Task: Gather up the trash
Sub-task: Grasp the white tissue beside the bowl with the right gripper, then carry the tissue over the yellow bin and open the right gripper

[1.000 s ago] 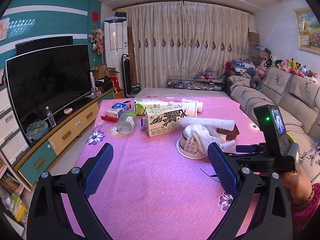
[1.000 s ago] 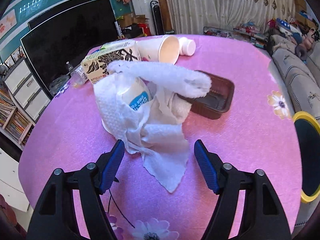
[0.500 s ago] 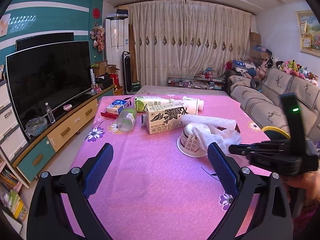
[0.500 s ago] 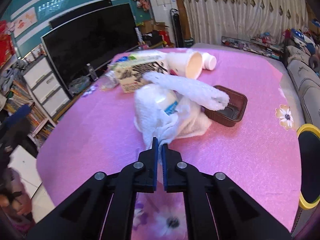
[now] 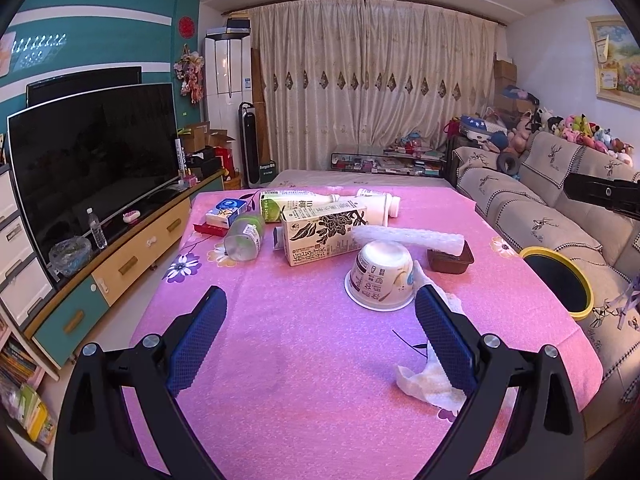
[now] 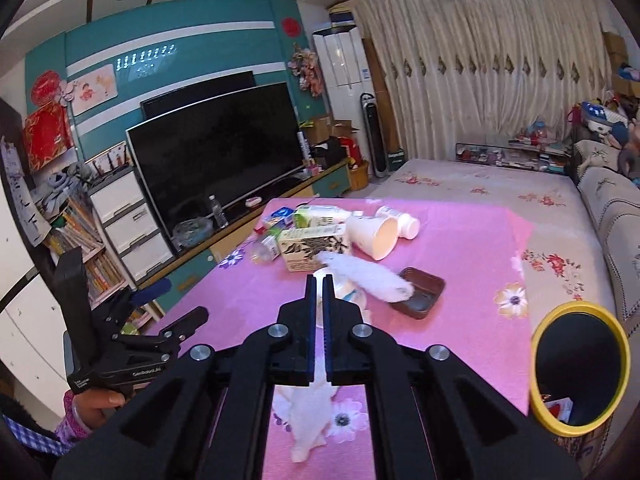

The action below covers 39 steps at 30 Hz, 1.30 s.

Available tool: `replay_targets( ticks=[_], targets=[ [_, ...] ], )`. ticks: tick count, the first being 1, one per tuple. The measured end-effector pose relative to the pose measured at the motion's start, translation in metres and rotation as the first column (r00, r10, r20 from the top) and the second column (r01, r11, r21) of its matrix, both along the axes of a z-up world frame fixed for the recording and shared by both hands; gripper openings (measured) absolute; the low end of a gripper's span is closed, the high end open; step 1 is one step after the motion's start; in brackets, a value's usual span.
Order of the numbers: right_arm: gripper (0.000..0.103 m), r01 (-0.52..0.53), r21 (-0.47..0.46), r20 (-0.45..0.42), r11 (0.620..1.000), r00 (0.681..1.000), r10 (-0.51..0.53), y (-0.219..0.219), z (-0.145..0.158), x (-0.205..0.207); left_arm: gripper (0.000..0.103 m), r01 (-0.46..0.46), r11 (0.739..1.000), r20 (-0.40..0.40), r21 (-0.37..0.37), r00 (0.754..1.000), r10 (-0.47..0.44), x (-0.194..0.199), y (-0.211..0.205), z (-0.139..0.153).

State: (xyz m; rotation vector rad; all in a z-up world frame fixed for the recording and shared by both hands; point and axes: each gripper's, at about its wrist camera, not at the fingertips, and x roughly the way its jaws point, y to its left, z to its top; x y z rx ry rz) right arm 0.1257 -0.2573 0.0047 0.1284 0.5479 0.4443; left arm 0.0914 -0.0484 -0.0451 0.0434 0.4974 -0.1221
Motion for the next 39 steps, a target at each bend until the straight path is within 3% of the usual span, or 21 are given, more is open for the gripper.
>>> replay_targets(
  ticks=[1, 2, 3, 4, 5, 10, 16, 17, 19, 23, 32, 36, 39],
  targets=[
    [0.003, -0.004, -0.008, -0.025, 1.0, 1.0, 0.004, -0.001, -0.003, 0.004, 0.094, 0.001, 1.0, -0.002, -0.003, 1.0, -0.001, 0.0, 0.0, 0.0],
    [0.014, -0.01, -0.009, -0.057, 1.0, 0.998, 0.009, 0.0, -0.01, 0.009, 0.094, 0.001, 1.0, -0.003, -0.004, 1.0, -0.001, 0.001, -0.002, 0.0],
    [0.029, -0.013, -0.007, -0.084, 1.0, 0.996, 0.013, 0.002, -0.019, 0.015, 0.094, 0.002, 1.0, -0.003, -0.002, 1.0, -0.002, 0.0, -0.003, 0.0],
    [0.065, -0.015, -0.015, -0.113, 1.0, 0.994, 0.013, 0.005, -0.03, 0.018, 0.094, 0.001, 1.0, -0.001, 0.001, 1.0, -0.001, 0.001, -0.004, 0.0],
    [0.071, -0.014, -0.032, -0.133, 0.999, 0.991, 0.01, 0.011, -0.043, 0.023, 0.094, 0.001, 1.0, 0.0, 0.005, 1.0, -0.001, 0.001, -0.005, 0.001],
    [0.07, -0.025, -0.08, -0.278, 0.996, 0.961, 0.001, 0.04, -0.111, 0.058, 0.094, -0.011, 1.0, 0.01, 0.014, 1.0, 0.011, 0.0, -0.004, 0.004],
    [0.067, -0.027, -0.124, -0.358, 0.992, 0.934, -0.019, 0.055, -0.146, 0.074, 0.094, -0.023, 1.0, 0.012, 0.004, 1.0, 0.023, 0.003, 0.004, 0.004],
    [0.042, -0.034, -0.136, -0.36, 0.99, 0.933, -0.017, 0.058, -0.148, 0.074, 0.094, -0.023, 1.0, 0.008, 0.003, 1.0, 0.023, 0.003, 0.004, 0.003],
    [0.007, -0.036, -0.173, -0.37, 0.984, 0.929, -0.031, 0.062, -0.152, 0.074, 0.094, -0.022, 1.0, 0.001, 0.001, 1.0, 0.022, 0.005, 0.004, 0.001],
    [0.005, -0.038, -0.15, -0.347, 0.988, 0.938, -0.017, 0.056, -0.144, 0.07, 0.094, -0.021, 1.0, -0.004, 0.005, 1.0, 0.021, 0.007, 0.003, -0.001],
    [0.005, -0.054, -0.053, -0.215, 0.997, 0.976, 0.041, 0.018, -0.079, 0.034, 0.094, -0.01, 1.0, -0.013, 0.011, 1.0, 0.01, 0.009, -0.001, -0.005],
    [0.005, 0.01, -0.066, -0.158, 0.998, 0.987, -0.02, -0.012, -0.056, 0.02, 0.094, 0.005, 1.0, -0.013, 0.021, 1.0, -0.005, 0.009, -0.007, -0.006],
    [0.005, 0.111, -0.096, -0.127, 0.989, 0.984, -0.122, -0.048, -0.046, 0.017, 0.094, 0.013, 1.0, -0.016, 0.021, 1.0, -0.012, 0.009, -0.01, -0.007]
  ],
)
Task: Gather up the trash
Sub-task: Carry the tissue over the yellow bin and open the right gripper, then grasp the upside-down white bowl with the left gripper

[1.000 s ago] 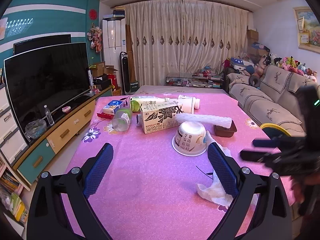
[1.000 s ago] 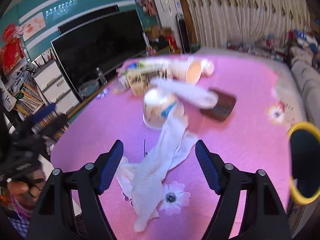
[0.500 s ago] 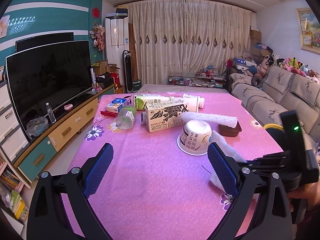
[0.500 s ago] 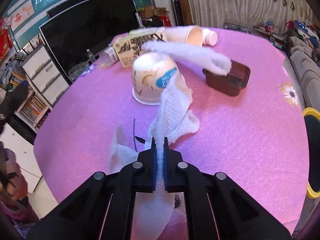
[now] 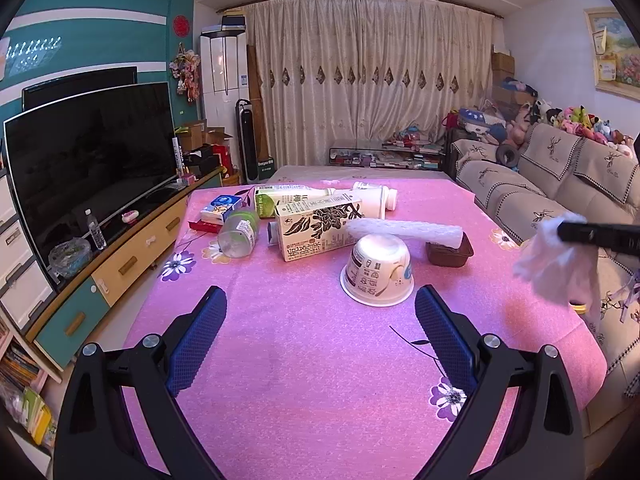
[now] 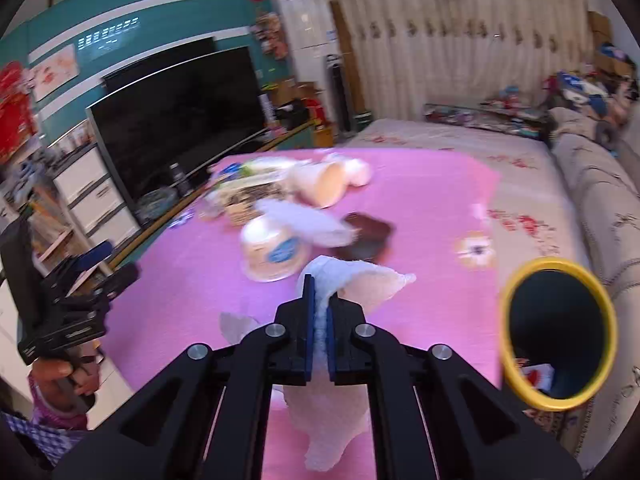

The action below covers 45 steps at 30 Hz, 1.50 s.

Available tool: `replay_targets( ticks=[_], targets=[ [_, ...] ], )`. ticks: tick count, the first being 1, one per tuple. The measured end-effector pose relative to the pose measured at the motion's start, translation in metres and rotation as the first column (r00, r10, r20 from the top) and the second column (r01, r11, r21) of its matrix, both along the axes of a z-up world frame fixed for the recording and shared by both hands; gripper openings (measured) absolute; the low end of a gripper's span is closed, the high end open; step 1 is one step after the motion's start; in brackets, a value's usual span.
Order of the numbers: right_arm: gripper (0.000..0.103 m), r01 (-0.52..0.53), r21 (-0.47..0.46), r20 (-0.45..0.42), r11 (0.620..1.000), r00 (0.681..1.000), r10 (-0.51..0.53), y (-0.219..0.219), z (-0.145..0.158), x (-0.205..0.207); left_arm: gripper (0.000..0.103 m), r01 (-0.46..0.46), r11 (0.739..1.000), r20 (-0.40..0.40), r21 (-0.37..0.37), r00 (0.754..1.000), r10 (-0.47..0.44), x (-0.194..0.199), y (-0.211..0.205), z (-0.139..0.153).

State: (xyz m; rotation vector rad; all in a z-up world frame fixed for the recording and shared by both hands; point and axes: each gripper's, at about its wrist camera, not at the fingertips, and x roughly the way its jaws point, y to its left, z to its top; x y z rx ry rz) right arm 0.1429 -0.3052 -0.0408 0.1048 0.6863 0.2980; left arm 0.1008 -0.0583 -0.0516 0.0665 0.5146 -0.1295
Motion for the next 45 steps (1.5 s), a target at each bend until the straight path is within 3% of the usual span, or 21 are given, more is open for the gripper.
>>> replay_targets(
  ticks=[7, 12, 16, 19, 21, 24, 30, 37, 42, 45],
  targets=[
    [0.005, 0.259, -0.045, -0.032, 0.965, 0.965, -0.261, -0.104, -0.01, 0.012, 0.094, 0.016, 1.0, -0.02, 0.002, 1.0, -0.016, 0.009, -0.01, -0.004],
    [0.005, 0.377, -0.078, -0.166, 0.923, 0.908, -0.385, -0.166, -0.053, 0.05, 0.094, 0.028, 0.999, -0.039, 0.019, 0.999, -0.028, 0.02, -0.024, -0.008],
    [0.007, 0.401, -0.119, -0.287, 0.908, 0.862, -0.418, -0.193, -0.095, 0.083, 0.094, 0.039, 0.999, -0.06, 0.027, 0.998, -0.037, 0.03, -0.035, -0.011],
    [0.018, 0.403, -0.154, -0.38, 0.902, 0.819, -0.431, -0.203, -0.124, 0.104, 0.094, 0.05, 0.998, -0.076, 0.03, 0.996, -0.048, 0.039, -0.043, -0.014],
    [0.036, 0.406, -0.203, -0.394, 0.891, 0.799, -0.454, -0.206, -0.134, 0.111, 0.094, 0.056, 0.998, -0.084, 0.034, 0.995, -0.053, 0.044, -0.047, -0.017],
    [0.044, 0.417, -0.263, -0.38, 0.87, 0.784, -0.49, -0.207, -0.139, 0.112, 0.094, 0.066, 0.997, -0.099, 0.038, 0.993, -0.062, 0.051, -0.053, -0.022],
    [0.052, 0.443, -0.268, -0.332, 0.855, 0.791, -0.514, -0.206, -0.133, 0.105, 0.094, 0.09, 0.995, -0.132, 0.034, 0.988, -0.085, 0.066, -0.06, -0.031],
    [0.056, 0.432, -0.157, -0.279, 0.888, 0.843, -0.459, -0.195, -0.11, 0.088, 0.094, 0.158, 0.987, -0.173, 0.037, 0.973, -0.15, 0.101, -0.068, -0.039],
    [0.058, 0.427, -0.102, -0.257, 0.898, 0.861, -0.439, -0.185, -0.103, 0.078, 0.094, 0.177, 0.978, -0.191, 0.105, 0.969, -0.155, 0.136, -0.078, -0.048],
    [0.059, 0.424, -0.079, -0.252, 0.902, 0.867, -0.429, -0.18, -0.101, 0.075, 0.094, 0.202, 0.976, -0.236, 0.083, 0.955, -0.178, 0.158, -0.081, -0.057]
  ],
)
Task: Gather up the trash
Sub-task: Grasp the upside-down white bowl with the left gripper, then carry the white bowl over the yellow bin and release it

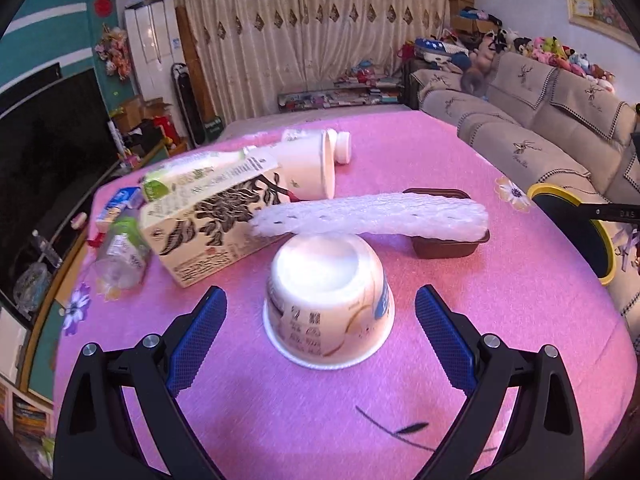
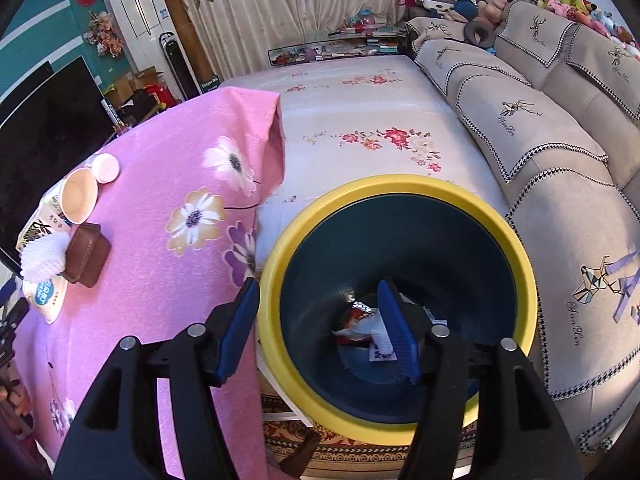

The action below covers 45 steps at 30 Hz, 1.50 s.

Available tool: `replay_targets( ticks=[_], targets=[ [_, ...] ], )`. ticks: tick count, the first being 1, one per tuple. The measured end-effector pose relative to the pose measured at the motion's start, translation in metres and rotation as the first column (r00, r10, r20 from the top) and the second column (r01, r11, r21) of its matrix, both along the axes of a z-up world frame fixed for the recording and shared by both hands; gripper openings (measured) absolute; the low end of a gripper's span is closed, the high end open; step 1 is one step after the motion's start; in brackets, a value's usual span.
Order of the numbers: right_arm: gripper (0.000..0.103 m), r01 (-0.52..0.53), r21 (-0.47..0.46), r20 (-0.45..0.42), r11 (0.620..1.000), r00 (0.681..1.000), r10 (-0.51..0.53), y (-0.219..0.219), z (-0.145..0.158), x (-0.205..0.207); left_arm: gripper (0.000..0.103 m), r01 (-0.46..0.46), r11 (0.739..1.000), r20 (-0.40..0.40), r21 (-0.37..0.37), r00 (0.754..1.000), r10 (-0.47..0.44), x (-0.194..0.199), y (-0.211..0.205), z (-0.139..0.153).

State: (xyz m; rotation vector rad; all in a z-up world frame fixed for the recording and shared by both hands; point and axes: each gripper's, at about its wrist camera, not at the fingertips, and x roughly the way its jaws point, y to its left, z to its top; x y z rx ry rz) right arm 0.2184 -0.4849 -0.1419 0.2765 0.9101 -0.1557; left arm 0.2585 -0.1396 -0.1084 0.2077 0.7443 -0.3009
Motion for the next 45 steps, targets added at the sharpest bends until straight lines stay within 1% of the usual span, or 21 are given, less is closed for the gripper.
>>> replay_targets(
  ticks=[4, 7, 10, 11, 13, 15, 19, 24, 28, 32, 36, 39, 45],
  targets=[
    [0.059, -0.008, 0.012, 0.001, 1.0, 1.0, 0.008, 0.006, 0.001, 0.0, 0.094, 0.0, 1.0, -0.057, -0.029, 0.998, -0.002, 0.024, -0.002, -0.011],
    [0.059, -0.012, 0.024, -0.003, 1.0, 1.0, 0.012, 0.007, -0.001, 0.0, 0.094, -0.001, 0.999, -0.078, -0.035, 0.997, -0.002, 0.033, -0.004, -0.018],
    [0.059, -0.014, 0.032, -0.005, 0.999, 1.0, 0.014, 0.008, -0.004, 0.0, 0.094, -0.008, 1.0, -0.094, -0.022, 0.996, 0.006, 0.039, -0.007, -0.025],
    [0.06, -0.016, 0.035, -0.005, 0.999, 1.0, 0.016, 0.009, -0.004, 0.0, 0.092, -0.004, 1.0, -0.102, -0.023, 0.995, 0.002, 0.04, -0.008, -0.026],
    [0.06, -0.015, 0.044, -0.005, 0.999, 1.0, 0.015, 0.008, -0.005, -0.001, 0.087, -0.005, 1.0, -0.099, -0.018, 0.995, 0.003, 0.041, -0.01, -0.028],
    [0.06, -0.01, 0.052, -0.003, 0.999, 1.0, 0.01, 0.007, -0.006, -0.003, 0.081, 0.006, 1.0, -0.115, -0.021, 0.993, -0.008, 0.042, -0.012, -0.03],
    [0.06, -0.007, 0.062, 0.001, 0.998, 1.0, 0.007, 0.007, -0.007, -0.008, 0.08, -0.007, 1.0, -0.109, 0.011, 0.994, 0.008, 0.037, -0.015, -0.029],
    [0.06, -0.009, 0.078, 0.023, 0.997, 1.0, 0.007, 0.01, -0.001, -0.02, 0.08, 0.008, 0.999, -0.112, 0.035, 0.994, -0.004, 0.008, -0.011, -0.025],
    [0.06, -0.015, 0.091, 0.046, 0.996, 0.999, 0.011, 0.011, 0.003, -0.031, 0.08, 0.008, 1.0, -0.093, 0.02, 0.996, -0.006, -0.024, -0.001, -0.014],
    [0.06, -0.022, 0.1, 0.071, 0.995, 0.997, 0.015, 0.015, 0.009, -0.042, 0.08, 0.025, 1.0, -0.055, 0.0, 0.998, -0.025, -0.056, 0.002, 0.004],
    [0.06, -0.015, 0.109, 0.099, 0.994, 0.995, 0.004, 0.015, 0.016, -0.058, 0.08, 0.076, 0.997, -0.025, -0.033, 0.997, -0.077, -0.077, -0.011, 0.025],
    [0.06, 0.008, 0.117, 0.122, 0.993, 0.992, -0.022, 0.008, 0.021, -0.075, 0.08, 0.142, 0.989, 0.002, -0.047, 0.99, -0.142, -0.085, -0.034, 0.038],
    [0.06, 0.094, 0.09, 0.146, 0.992, 0.984, -0.106, -0.016, 0.031, -0.109, 0.08, 0.278, 0.96, 0.051, -0.046, 0.96, -0.275, -0.08, -0.097, 0.052]
  ],
)
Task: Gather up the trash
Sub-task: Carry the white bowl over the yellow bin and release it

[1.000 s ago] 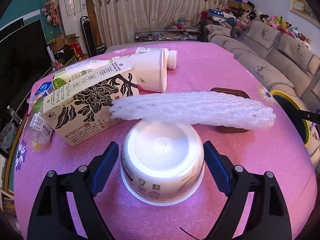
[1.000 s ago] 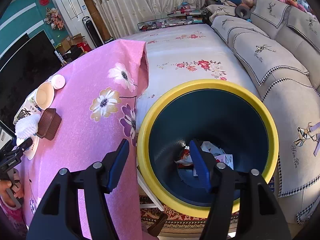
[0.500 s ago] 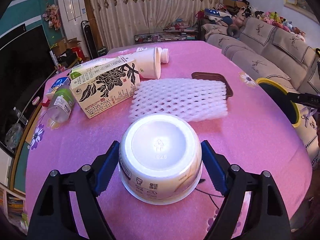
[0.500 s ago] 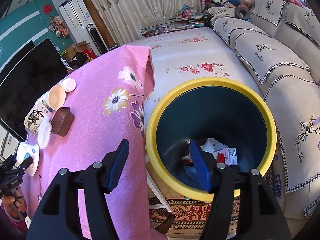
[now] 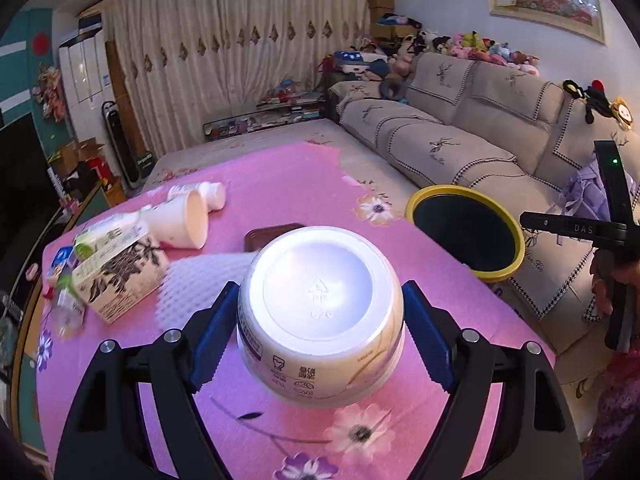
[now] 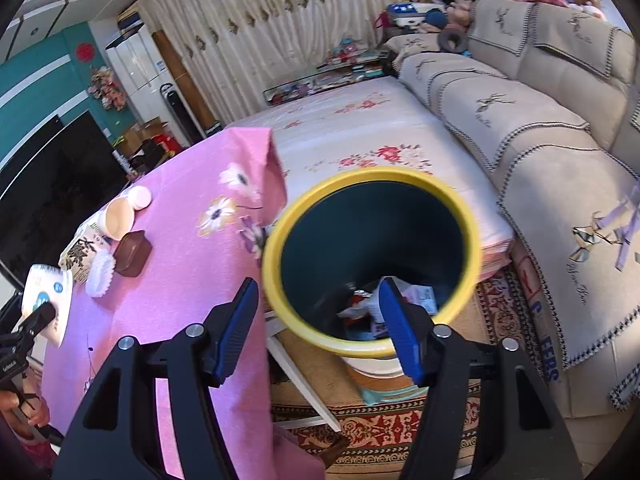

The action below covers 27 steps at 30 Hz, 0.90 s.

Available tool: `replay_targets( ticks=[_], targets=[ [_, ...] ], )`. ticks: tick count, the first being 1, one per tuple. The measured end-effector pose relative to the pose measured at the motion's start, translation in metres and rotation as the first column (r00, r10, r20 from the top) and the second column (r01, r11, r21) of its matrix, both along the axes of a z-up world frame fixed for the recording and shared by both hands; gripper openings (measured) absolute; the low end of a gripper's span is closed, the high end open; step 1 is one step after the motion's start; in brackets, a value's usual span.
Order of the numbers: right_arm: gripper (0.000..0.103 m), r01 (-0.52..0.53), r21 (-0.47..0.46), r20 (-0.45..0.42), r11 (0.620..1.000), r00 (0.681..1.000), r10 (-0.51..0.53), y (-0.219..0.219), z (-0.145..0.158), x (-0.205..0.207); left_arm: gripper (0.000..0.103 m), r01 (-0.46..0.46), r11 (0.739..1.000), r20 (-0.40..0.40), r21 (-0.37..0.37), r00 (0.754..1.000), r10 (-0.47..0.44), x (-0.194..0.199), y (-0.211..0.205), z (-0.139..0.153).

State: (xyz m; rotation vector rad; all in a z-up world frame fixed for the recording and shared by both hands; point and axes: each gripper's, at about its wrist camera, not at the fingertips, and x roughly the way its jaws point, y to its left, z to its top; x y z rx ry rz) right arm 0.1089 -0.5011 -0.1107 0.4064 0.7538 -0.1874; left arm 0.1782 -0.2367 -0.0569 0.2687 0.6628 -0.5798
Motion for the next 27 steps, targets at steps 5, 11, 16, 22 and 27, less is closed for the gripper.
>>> replay_targets(
  ticks=[5, 11, 16, 22, 27],
  targets=[
    [0.062, 0.072, 0.008, 0.009, 0.997, 0.997, -0.073, -0.027, -0.001, -0.023, 0.08, 0.121, 0.993, -0.042, -0.006, 0.992, -0.121, 0.02, -0.066, -0.004],
    [0.062, 0.131, 0.04, -0.012, 0.99, 0.991, -0.131, -0.053, -0.016, -0.042, 0.08, 0.255, 0.966, -0.05, 0.038, 0.966, -0.253, 0.03, -0.155, -0.016],
    [0.062, 0.169, 0.055, -0.033, 0.984, 0.985, -0.167, -0.074, -0.025, -0.055, 0.08, 0.322, 0.944, -0.098, 0.068, 0.944, -0.315, 0.041, -0.213, -0.033],
    [0.062, 0.218, 0.06, -0.046, 0.974, 0.975, -0.216, -0.089, -0.032, -0.066, 0.08, 0.349, 0.931, -0.129, 0.103, 0.933, -0.335, 0.054, -0.265, -0.055],
    [0.062, 0.236, 0.068, -0.061, 0.969, 0.971, -0.232, -0.095, -0.039, -0.069, 0.08, 0.35, 0.928, -0.14, 0.125, 0.933, -0.333, 0.062, -0.29, -0.068]
  ],
)
